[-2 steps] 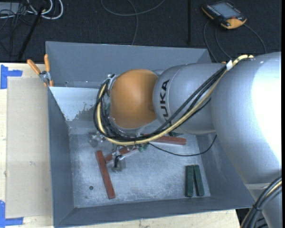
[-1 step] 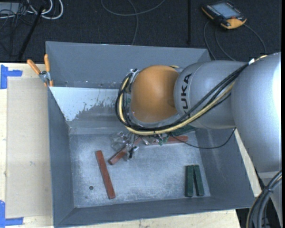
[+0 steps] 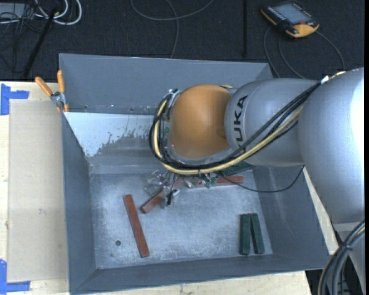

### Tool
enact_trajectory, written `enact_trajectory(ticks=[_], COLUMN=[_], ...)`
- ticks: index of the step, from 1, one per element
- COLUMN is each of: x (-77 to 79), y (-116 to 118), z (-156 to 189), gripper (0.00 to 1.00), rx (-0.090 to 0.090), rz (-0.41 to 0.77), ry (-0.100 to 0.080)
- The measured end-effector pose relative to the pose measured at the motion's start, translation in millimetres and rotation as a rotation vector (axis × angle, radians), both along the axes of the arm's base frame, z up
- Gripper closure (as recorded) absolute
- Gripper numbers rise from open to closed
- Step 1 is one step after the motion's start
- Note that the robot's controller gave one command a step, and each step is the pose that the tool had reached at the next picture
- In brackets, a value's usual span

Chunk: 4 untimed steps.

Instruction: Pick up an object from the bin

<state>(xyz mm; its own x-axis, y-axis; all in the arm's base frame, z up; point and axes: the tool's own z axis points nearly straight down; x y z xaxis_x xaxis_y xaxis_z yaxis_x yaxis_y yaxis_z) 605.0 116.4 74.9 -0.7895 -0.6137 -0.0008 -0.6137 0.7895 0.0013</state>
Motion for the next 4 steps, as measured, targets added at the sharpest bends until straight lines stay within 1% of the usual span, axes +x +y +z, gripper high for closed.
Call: enact_trajectory(ticks=[4], x=[-0.3], y=[0.3], z=[-0.3], gripper=[1.0], rx=[0.0], rz=[-0.004], ry=[0.001])
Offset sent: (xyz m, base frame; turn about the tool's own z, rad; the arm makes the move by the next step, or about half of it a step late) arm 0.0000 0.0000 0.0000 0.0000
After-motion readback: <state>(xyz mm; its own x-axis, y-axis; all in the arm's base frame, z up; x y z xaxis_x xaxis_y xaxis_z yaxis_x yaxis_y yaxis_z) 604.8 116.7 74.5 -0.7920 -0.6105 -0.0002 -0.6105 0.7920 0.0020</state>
